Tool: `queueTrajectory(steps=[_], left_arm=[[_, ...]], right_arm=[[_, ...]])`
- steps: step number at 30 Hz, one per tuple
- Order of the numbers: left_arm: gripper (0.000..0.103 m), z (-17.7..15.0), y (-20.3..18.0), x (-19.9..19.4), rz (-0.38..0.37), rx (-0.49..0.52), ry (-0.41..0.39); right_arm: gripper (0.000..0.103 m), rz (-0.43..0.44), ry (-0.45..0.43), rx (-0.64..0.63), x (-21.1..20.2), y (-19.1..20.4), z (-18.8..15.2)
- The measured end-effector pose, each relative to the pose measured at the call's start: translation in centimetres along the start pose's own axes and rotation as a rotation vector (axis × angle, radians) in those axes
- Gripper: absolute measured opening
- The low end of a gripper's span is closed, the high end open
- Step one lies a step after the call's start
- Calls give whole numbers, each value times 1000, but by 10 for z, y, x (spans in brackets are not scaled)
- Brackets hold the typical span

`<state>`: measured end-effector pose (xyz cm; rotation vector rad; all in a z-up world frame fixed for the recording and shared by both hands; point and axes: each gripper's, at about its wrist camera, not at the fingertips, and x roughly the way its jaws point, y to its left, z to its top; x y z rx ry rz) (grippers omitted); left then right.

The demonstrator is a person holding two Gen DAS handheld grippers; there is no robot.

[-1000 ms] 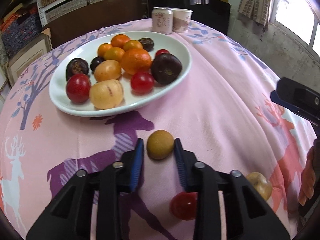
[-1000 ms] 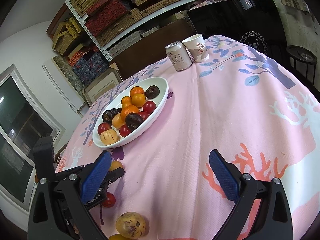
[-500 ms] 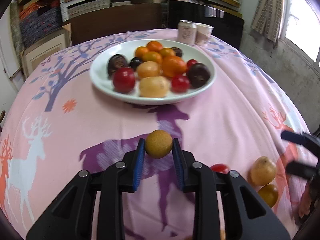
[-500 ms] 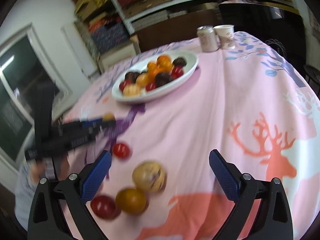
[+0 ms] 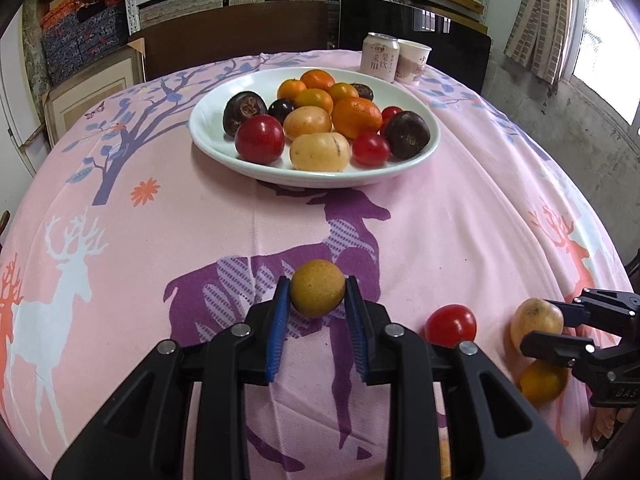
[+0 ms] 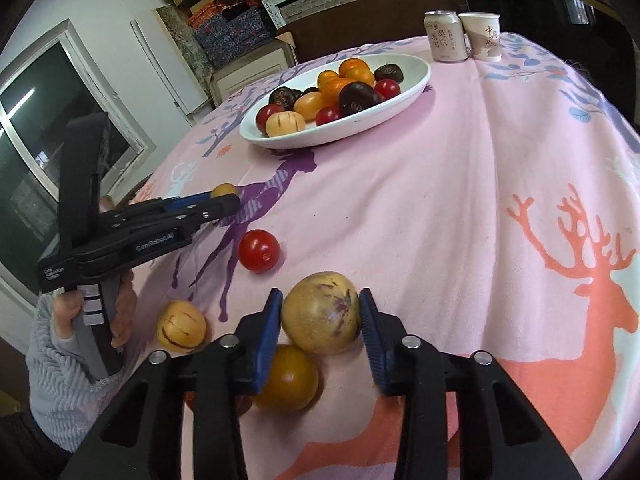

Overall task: Organize fruits
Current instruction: 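Carry the brown fruit to the plate with the left gripper while the right grasps a pale yellow fruit, then release the brown fruit on the plate while the right places the pale yellow fruit there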

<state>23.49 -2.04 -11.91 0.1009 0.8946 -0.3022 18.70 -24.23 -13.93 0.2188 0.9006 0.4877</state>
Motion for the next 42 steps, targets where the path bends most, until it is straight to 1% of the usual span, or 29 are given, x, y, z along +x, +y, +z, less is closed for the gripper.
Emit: queueTrajectory(steps=[3, 6, 8, 9, 11, 12, 14, 15, 16, 18, 21, 23, 24, 25, 26, 27, 28, 29, 30, 32, 37, 38, 40, 41, 42], left_arm=[[27, 3, 0, -1, -1, -4, -5], [27, 16, 3, -10, -4, -15, -37], [27, 32, 5, -15, 18, -4, -59], [27, 45, 7, -18, 35, 0, -74], [27, 65, 11, -21, 54, 7, -99], [28, 78, 13, -20, 73, 9, -115], [28, 97, 18, -15, 87, 7, -130], [28, 105, 20, -11, 82, 1, -131], [28, 112, 23, -6, 75, -5, -128], [28, 124, 27, 9, 68, -18, -116], [28, 137, 36, 38, 52, -42, -92], [28, 137, 43, 47, 9, -71, -84], [28, 136, 46, 52, -13, -72, -65], [28, 136, 46, 55, -4, -66, -57], [28, 137, 47, 57, 16, -68, -64], [33, 137, 48, 57, 13, -78, -66], [37, 138, 49, 57, 1, -89, -64], [43, 138, 49, 57, -6, -94, -67], [45, 137, 47, 56, 5, -88, -72], [45, 136, 42, 53, 17, -66, -79], [46, 127, 33, 39, 29, -51, -87], [49, 122, 32, 33, 40, -48, -93], [64, 111, 30, 21, 54, -54, -114], [74, 104, 29, 14, 59, -61, -126], [79, 94, 28, 5, 63, -64, -137]], right_arm=[[39, -14, -37, 9, -7, -1, 7], [39, -16, -78, 12, -17, -1, 26], [39, -24, -123, -8, -26, 4, 51], [39, -30, -154, -25, -30, 10, 70], [39, -25, -190, -43, -33, 16, 96], [39, -35, -216, -55, -31, 20, 116], [39, -72, -247, -77, -23, 23, 141], [39, -84, -256, -77, -18, 22, 153], [39, -94, -254, -64, -5, 17, 169], [39, -104, -241, -51, 14, 10, 186], [39, -126, -198, -11, 52, -9, 207], [40, -130, -181, 4, 66, -19, 208], [40, -128, -184, 2, 71, -21, 207], [40, -141, -182, -2, 74, -20, 206], [43, -153, -170, -8, 78, -21, 205], [54, -153, -164, -11, 80, -21, 205], [57, -152, -173, -11, 79, -21, 204], [58, -159, -182, -18, 76, -20, 202], [58, -162, -185, -28, 74, -19, 201], [58, -154, -194, -31, 69, -17, 200], [58, -140, -228, -33, 51, -9, 195], [58, -131, -236, -33, 45, -6, 193], [61, -119, -252, -38, 32, -1, 183], [67, -118, -269, -37, 23, 0, 176], [73, -120, -284, -34, 17, 1, 169]])
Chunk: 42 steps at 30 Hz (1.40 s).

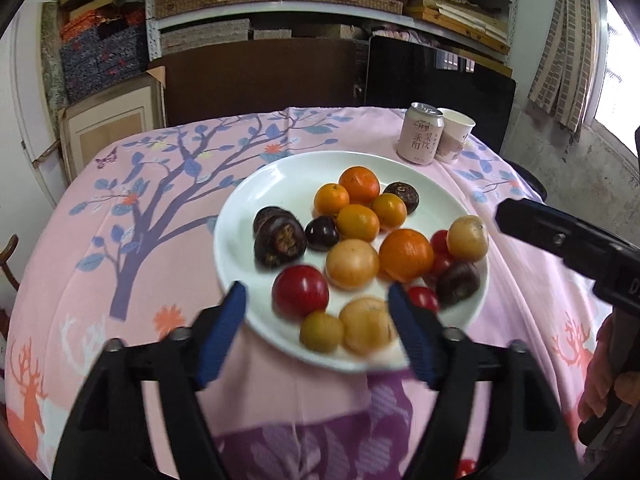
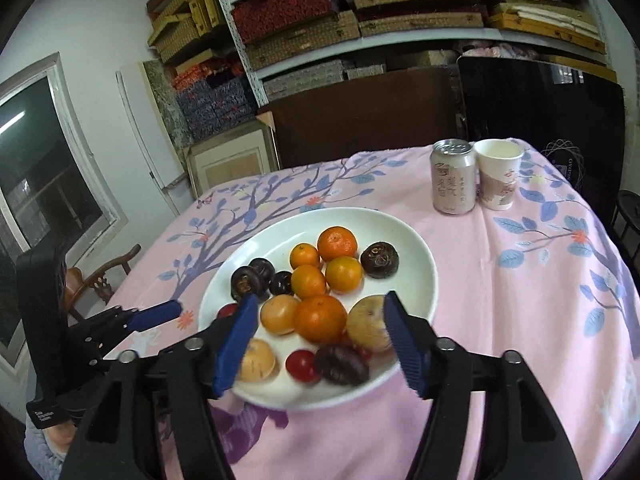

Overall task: Organize fruits
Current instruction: 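Release the brown fruit on the plate while the right places the pale yellow fruit there, then move the left gripper to a pale yellow fruit on the cloth and grasp it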

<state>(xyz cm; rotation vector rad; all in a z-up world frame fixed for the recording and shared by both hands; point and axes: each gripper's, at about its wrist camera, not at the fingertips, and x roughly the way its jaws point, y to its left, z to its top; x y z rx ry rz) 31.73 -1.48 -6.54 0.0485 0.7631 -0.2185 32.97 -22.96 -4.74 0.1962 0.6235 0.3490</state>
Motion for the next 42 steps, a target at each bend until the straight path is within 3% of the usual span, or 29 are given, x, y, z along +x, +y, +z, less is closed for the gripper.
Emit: queueTrajectory(steps=[4, 12, 17, 30, 42], left_arm=[[86, -38, 0, -34, 13, -3, -19], [86, -127, -16, -88, -20, 19, 3], [88, -161, -36, -107, -21, 86, 4], [98, -168, -42, -105, -26, 90, 50], [98, -168, -54, -101, -35, 129, 76]], right_arm=[[78, -16, -67, 57, -46, -11, -34], [84, -37, -56, 131, -95, -29, -109], [91, -21, -66, 150, -112, -30, -130], [92, -6, -31, 185, -116, -33, -149], [94, -2, 21, 178, -120, -30, -158]])
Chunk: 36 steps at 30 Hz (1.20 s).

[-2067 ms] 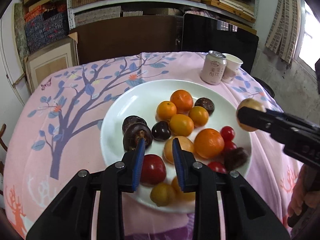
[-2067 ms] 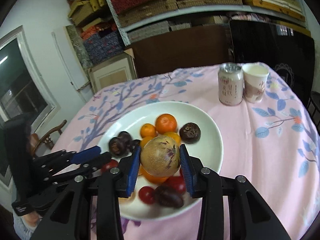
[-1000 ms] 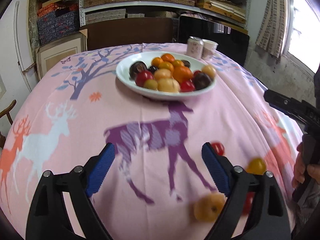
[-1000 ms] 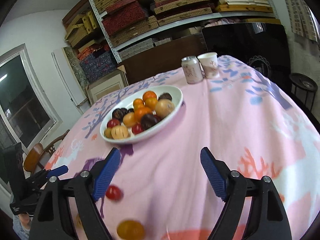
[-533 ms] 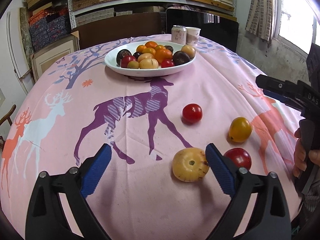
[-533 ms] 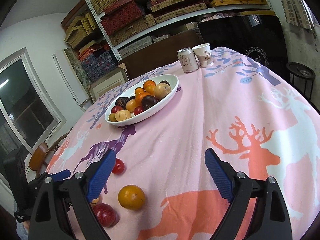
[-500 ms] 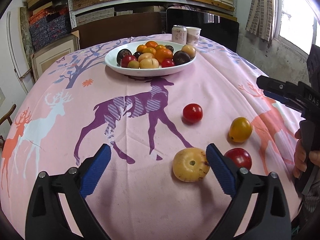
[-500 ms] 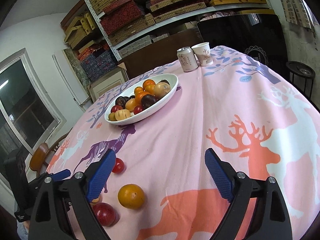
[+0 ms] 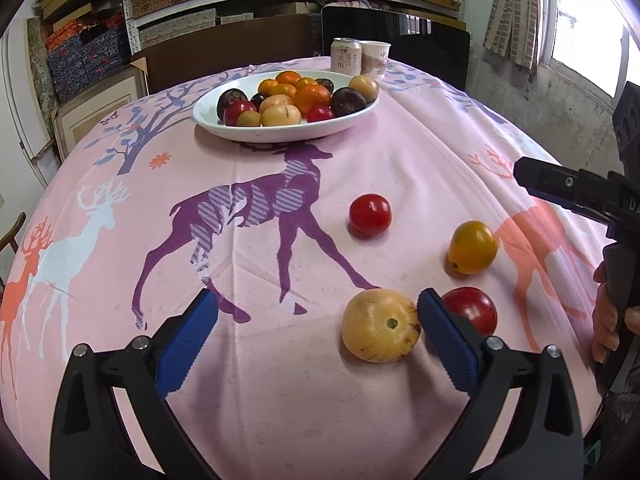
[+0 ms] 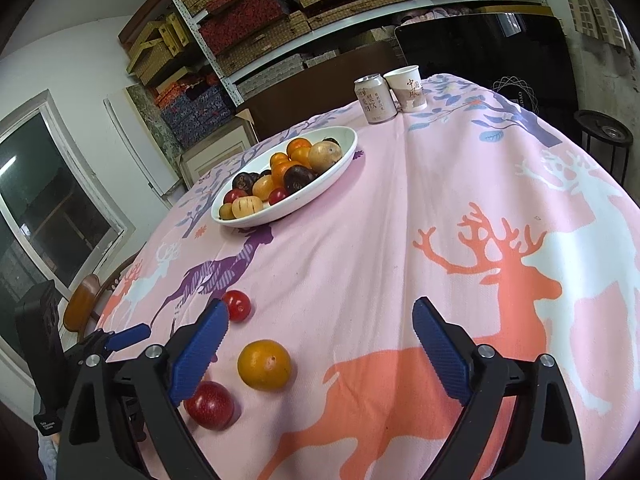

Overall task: Organize fruits
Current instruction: 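Move the left gripper to a pale yellow fruit on the cloth and grasp it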

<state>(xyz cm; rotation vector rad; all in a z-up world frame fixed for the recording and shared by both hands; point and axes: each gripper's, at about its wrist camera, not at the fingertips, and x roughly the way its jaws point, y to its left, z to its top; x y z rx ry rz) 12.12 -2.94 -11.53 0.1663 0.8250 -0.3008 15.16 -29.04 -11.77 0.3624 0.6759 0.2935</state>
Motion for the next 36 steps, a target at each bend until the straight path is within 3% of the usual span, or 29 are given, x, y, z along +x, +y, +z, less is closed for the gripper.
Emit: queueTrajectory(steps=[7, 9, 12, 26, 36], left_arm=[[95, -1, -7, 0, 3, 18, 4], [81, -2, -11, 0, -24, 22, 3], [75, -3, -19, 1, -35, 46, 11], [73, -11, -17, 8, -122, 9, 68], [36, -14, -27, 6, -207, 16, 81]], right_arm=[[94, -7, 22, 3, -4, -2, -5], [94, -10, 31, -7, -4, -1, -6], [94, -14, 40, -21, -5, 0, -8], [94, 6, 49, 32, -5, -11, -10], [94, 31, 49, 52, -6, -14, -11]])
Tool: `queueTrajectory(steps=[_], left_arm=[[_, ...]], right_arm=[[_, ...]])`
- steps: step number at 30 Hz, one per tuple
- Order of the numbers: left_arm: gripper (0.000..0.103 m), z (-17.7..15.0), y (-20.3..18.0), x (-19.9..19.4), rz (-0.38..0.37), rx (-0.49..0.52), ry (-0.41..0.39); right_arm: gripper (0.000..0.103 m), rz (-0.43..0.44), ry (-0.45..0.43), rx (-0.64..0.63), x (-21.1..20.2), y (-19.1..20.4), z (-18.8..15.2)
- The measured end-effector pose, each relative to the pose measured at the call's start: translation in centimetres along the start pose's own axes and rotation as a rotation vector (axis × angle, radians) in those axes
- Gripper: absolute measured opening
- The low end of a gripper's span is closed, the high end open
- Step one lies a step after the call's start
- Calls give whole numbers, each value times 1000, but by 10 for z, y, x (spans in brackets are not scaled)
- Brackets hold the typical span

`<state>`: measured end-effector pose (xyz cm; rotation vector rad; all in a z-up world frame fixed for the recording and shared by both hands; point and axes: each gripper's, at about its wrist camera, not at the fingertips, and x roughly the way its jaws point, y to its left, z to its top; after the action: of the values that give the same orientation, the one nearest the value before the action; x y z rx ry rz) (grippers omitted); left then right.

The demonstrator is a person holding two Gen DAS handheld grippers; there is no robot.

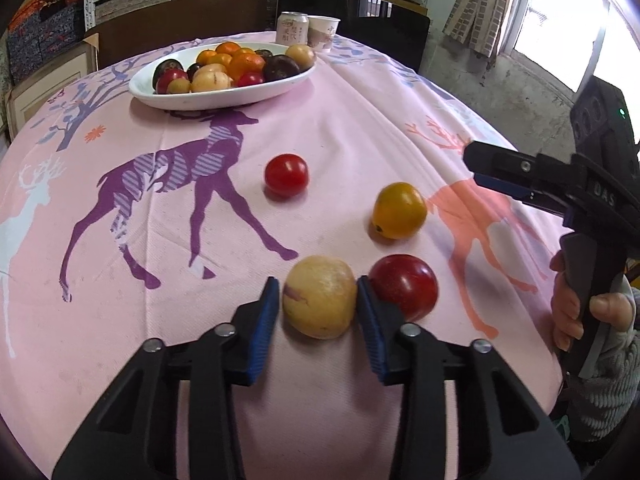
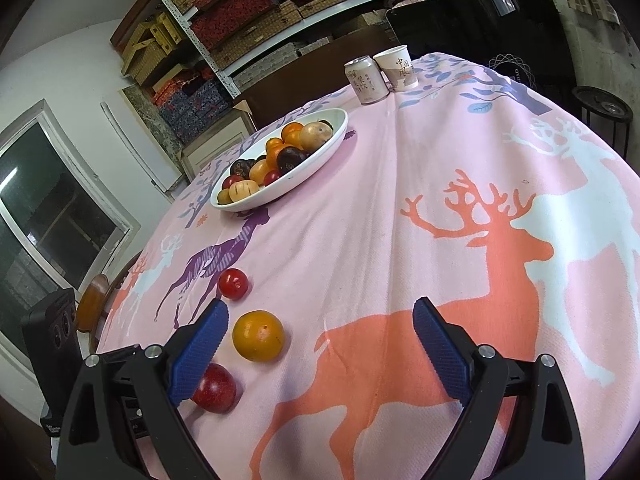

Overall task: Organize fruits
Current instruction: 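Move the left gripper to a pale yellow fruit on the cloth and grasp it, then lift the pale yellow fruit with the left gripper while the right grasps a yellow-orange fruit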

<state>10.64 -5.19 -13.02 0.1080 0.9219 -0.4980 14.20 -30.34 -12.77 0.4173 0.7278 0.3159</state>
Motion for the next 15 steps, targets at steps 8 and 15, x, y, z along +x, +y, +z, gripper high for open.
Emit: queueTrajectory(steps=[8, 15], left_arm=[[35, -2, 11, -8, 82, -29, -22], [36, -2, 40, -10, 143, -74, -27]], right_arm=[[94, -7, 4, -49, 0, 8, -2], [94, -68, 63, -211, 13, 37, -8]])
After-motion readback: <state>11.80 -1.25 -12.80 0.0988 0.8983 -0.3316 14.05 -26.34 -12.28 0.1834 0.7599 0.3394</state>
